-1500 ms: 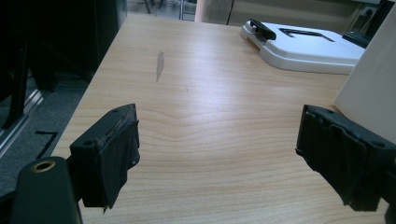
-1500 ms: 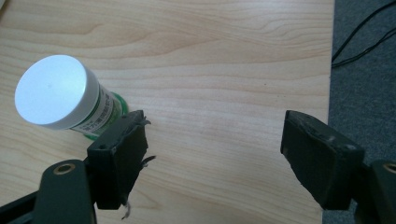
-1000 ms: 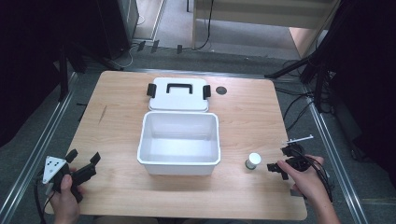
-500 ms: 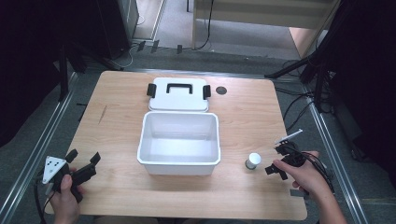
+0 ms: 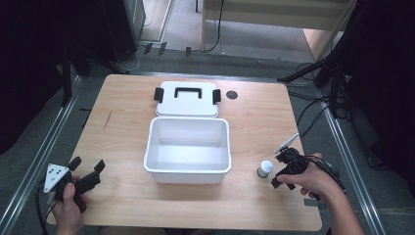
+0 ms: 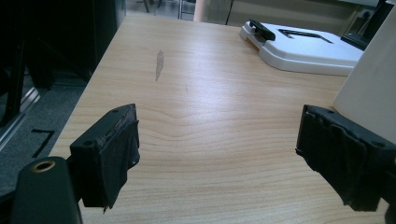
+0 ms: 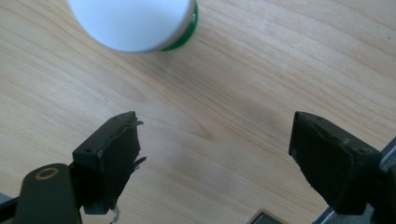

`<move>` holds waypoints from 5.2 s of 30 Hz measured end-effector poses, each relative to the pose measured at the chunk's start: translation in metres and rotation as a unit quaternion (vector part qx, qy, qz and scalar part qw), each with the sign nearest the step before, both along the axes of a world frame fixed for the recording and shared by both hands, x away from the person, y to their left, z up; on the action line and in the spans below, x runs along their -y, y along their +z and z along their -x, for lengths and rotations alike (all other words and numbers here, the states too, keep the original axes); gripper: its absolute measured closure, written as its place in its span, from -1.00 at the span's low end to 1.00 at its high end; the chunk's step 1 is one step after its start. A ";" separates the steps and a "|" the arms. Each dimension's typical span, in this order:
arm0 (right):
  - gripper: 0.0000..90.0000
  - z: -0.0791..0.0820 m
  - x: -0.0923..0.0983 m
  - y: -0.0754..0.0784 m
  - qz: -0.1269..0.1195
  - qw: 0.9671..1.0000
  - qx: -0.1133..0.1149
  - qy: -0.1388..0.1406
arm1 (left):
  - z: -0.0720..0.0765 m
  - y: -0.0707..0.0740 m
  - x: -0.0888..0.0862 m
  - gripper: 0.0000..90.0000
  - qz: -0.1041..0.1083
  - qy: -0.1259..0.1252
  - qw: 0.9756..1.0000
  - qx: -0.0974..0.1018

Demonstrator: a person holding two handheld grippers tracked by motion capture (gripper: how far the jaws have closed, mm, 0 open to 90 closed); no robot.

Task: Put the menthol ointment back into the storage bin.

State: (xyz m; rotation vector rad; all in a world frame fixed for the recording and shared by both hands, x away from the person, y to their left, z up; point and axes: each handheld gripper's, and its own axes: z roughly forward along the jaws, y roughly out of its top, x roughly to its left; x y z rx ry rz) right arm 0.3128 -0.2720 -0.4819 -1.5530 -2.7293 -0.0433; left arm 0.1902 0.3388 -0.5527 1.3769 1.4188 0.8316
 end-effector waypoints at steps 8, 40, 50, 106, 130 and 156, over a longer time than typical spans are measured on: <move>-0.60 -0.007 -0.016 0.006 -0.004 1.000 -0.004 -0.005 | 0.000 0.000 0.000 -0.69 0.001 -0.001 1.000 0.000; -0.06 -0.027 -0.041 0.014 -0.038 0.999 0.014 -0.037 | -0.001 0.000 -0.001 -0.69 0.004 -0.002 1.000 -0.002; 0.04 -0.030 -0.046 0.010 -0.027 0.999 0.008 -0.032 | -0.001 0.000 -0.001 -0.69 0.005 -0.003 1.000 -0.002; 0.14 -0.029 -0.053 0.083 -0.045 0.999 -0.005 -0.001 | -0.001 0.000 -0.001 -0.69 0.006 -0.003 1.000 -0.003; 0.14 -0.031 -0.080 0.128 -0.039 0.999 -0.006 0.030 | -0.002 0.000 -0.001 -0.69 0.008 -0.003 1.000 -0.004; 0.14 -0.037 -0.117 0.138 -0.044 0.998 -0.012 0.049 | -0.002 0.000 -0.001 -0.69 0.007 -0.004 1.000 -0.003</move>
